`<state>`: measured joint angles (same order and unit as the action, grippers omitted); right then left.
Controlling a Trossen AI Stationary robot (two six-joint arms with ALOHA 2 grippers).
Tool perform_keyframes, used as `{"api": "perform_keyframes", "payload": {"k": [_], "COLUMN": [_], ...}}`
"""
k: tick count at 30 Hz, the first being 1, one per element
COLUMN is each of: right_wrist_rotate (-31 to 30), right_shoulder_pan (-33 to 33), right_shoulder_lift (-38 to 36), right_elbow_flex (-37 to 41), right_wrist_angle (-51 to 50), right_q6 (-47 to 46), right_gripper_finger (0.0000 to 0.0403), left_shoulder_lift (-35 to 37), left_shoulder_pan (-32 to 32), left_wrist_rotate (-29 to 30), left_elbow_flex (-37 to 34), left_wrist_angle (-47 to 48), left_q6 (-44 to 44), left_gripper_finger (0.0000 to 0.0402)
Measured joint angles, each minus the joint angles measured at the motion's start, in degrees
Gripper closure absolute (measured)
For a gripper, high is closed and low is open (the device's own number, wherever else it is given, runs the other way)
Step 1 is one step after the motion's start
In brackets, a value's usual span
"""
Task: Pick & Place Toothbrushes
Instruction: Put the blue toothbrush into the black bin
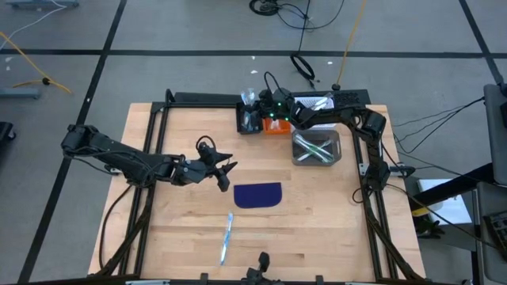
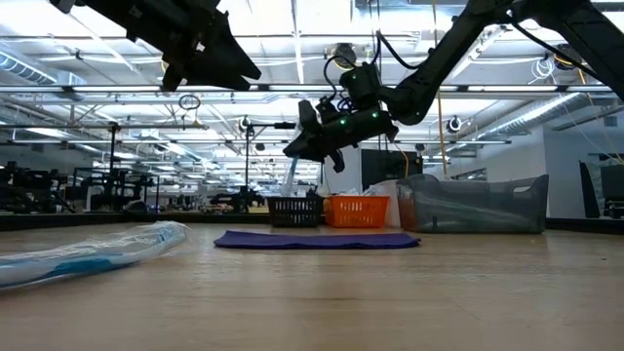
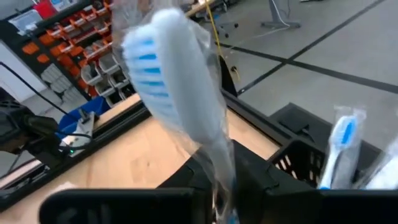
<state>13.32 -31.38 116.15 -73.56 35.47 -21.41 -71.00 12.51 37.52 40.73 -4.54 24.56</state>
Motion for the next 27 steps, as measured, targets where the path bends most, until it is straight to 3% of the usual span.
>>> {"api": "perform_keyframes", "payload": {"k": [5,17,27], "right_wrist_rotate": [-2.87,-6.04,-14.50], "right_shoulder_pan": [0.02,-0.15,-1.18], "right_shoulder_lift": [-0.01,-0.01,-0.11], "right_elbow_flex": [0.00,0.02,0.02], "right_wrist_angle": [-1.17,0.23,4.81], "right_q6": [0.05,1.31,2.73], "right_gripper_finger": [0.0343,0.0241,0.0223], "left_shoulder_lift": [0.00,0.00,0.00], "left_shoulder_pan": [0.00,0.00,0.00], "left_wrist_rotate": [0.00,0.00,0.00], "left_elbow_flex": [0.00,0.00,0.02], "left_wrist_angle": [0.04,0.09,0.09], "left_q6": [-0.02,-0.05,-0.07], "left_gripper_finger": [0.0240,0.0240,0.0240]}}
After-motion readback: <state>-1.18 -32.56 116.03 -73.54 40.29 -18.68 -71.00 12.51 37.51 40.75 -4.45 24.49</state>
